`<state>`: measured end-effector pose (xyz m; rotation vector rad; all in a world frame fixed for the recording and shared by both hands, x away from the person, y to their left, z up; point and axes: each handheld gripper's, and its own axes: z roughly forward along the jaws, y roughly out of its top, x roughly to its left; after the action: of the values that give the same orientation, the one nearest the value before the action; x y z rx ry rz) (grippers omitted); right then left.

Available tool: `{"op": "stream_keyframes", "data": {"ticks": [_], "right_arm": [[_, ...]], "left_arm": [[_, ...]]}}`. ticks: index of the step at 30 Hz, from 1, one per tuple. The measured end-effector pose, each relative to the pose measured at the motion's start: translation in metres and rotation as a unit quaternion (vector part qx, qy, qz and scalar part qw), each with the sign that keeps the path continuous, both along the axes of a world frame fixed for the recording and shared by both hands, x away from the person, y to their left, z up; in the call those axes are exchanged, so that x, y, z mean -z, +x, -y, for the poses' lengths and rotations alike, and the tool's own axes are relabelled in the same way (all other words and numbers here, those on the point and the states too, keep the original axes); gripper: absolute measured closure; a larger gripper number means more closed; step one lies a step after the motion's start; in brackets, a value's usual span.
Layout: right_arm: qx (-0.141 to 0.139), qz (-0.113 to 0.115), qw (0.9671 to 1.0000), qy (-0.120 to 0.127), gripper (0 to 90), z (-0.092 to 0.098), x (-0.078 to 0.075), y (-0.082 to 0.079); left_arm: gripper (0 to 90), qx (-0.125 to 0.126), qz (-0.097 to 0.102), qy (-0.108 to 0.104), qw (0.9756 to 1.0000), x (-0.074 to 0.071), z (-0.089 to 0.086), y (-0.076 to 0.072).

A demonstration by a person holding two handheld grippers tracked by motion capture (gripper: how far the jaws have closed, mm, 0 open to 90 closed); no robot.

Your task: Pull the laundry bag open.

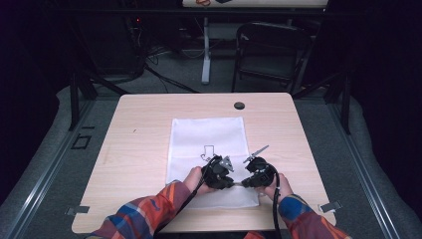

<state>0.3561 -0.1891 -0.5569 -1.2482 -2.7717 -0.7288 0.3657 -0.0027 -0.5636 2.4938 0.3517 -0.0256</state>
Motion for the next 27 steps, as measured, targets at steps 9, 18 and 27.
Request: {"op": "stream_keyframes", "data": {"ticks": [9,18,27], "right_arm": [[-0.004,-0.007,1.0,-0.004,90.0,0.004,-0.001,0.001],[-0.002,-0.009,1.0,0.0,90.0,0.005,-0.001,0.0],[-0.002,-0.005,1.0,0.001,90.0,0.004,0.0,0.0]], "left_arm": [[82.2,-0.005,0.006,0.012,0.9999,-0.003,-0.007,0.0],[82.0,-0.01,-0.004,0.016,0.9998,-0.004,-0.019,0.002],[81.9,-0.029,-0.014,0.018,0.9993,-0.005,-0.043,0.002]]}}
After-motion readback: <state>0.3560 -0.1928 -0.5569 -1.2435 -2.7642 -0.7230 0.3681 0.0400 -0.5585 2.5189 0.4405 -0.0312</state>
